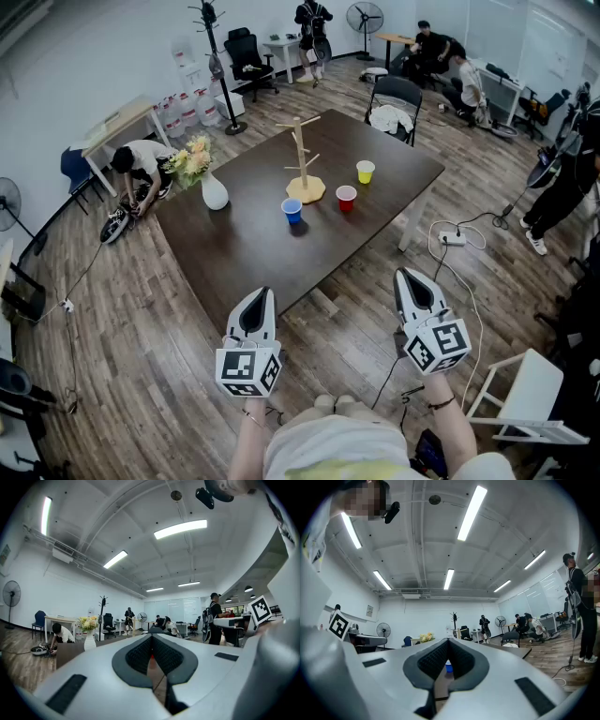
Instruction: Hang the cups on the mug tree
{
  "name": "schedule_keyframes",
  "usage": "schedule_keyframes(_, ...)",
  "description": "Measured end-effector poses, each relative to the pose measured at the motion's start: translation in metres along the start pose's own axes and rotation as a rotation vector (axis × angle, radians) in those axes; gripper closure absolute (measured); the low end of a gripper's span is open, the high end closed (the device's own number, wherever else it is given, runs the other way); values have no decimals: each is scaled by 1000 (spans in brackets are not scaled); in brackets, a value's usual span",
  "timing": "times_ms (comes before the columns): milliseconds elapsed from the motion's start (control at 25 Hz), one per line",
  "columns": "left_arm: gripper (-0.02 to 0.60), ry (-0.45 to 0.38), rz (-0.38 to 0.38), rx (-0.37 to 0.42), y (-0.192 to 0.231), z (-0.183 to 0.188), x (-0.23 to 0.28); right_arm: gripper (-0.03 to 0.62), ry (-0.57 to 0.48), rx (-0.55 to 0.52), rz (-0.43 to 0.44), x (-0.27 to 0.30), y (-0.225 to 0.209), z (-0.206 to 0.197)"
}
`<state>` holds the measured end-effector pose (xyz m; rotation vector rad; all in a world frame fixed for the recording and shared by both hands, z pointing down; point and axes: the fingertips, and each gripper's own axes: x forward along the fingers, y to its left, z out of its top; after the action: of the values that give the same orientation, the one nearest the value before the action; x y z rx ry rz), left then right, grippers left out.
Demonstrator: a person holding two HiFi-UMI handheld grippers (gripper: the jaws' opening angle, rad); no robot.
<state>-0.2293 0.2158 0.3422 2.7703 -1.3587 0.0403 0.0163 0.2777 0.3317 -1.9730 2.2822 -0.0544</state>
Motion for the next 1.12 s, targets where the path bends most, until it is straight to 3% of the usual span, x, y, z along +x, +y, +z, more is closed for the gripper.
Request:
schedule_keyframes(840,566,-2,29,-23,-25,-1,3,576,1,-10,11,-16,-23,-2)
schedule_keyframes(1120,566,30,36,-42,-36,-18,6,576,-4,-13,44,-12,-22,-8)
